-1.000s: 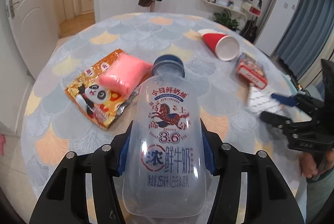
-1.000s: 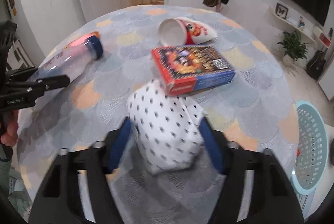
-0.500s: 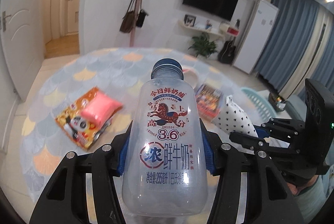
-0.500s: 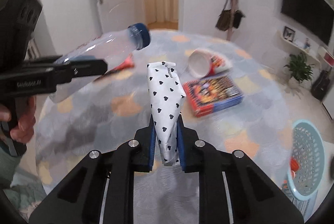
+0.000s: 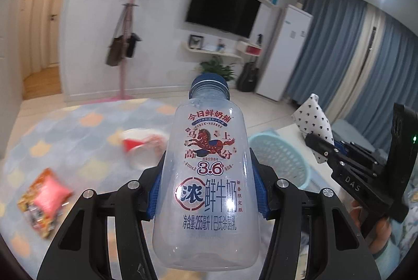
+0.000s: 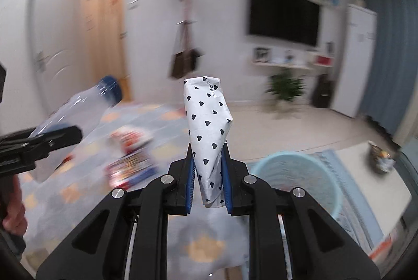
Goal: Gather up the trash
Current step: 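Carry clear bottle and heart-print paper over the blue basket and release both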
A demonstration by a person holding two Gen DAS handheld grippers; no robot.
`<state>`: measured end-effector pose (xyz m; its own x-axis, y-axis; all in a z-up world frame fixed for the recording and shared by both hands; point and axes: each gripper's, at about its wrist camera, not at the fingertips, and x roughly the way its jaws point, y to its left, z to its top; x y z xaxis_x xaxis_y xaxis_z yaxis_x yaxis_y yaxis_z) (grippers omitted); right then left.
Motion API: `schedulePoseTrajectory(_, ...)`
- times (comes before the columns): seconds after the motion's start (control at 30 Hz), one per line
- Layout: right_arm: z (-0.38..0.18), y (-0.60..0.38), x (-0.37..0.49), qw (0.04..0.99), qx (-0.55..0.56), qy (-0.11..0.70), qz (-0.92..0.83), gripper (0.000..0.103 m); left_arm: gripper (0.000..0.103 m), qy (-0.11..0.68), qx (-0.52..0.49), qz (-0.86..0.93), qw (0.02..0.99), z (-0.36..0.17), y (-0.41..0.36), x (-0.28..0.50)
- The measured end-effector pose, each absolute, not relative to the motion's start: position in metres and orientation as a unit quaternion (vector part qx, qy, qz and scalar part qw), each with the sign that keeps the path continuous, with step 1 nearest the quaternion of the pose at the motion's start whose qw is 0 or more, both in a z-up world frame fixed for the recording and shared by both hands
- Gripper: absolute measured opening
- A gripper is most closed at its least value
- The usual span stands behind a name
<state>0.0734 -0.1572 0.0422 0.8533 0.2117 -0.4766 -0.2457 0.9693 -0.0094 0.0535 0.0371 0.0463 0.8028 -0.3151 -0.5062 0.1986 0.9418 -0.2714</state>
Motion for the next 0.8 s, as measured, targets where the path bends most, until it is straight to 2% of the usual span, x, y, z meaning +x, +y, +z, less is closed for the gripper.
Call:
schedulePoseTrajectory(0.33,0.023,-0.275,0.115,0.958,0.081,0.273,0.023,0.016,0.053,0.301,-0.073,-0.23,0.923,0.046,-0.081,0.122)
schedulePoseTrajectory(0.53,-0.025,-0.324,0.147,0.933,0.128,0.336,-0.03,0.016,0.053,0.362,-0.063,-0.251,0.896,0.005,-0.138,0.178)
schedulePoseTrajectory(0.8,-0.103,-0.355,0.19,0.877,0.188,0.439,-0.05,0.018,0.053,0.438,-0.064,-0.251,0.861,-0.054,-0.172,0.237)
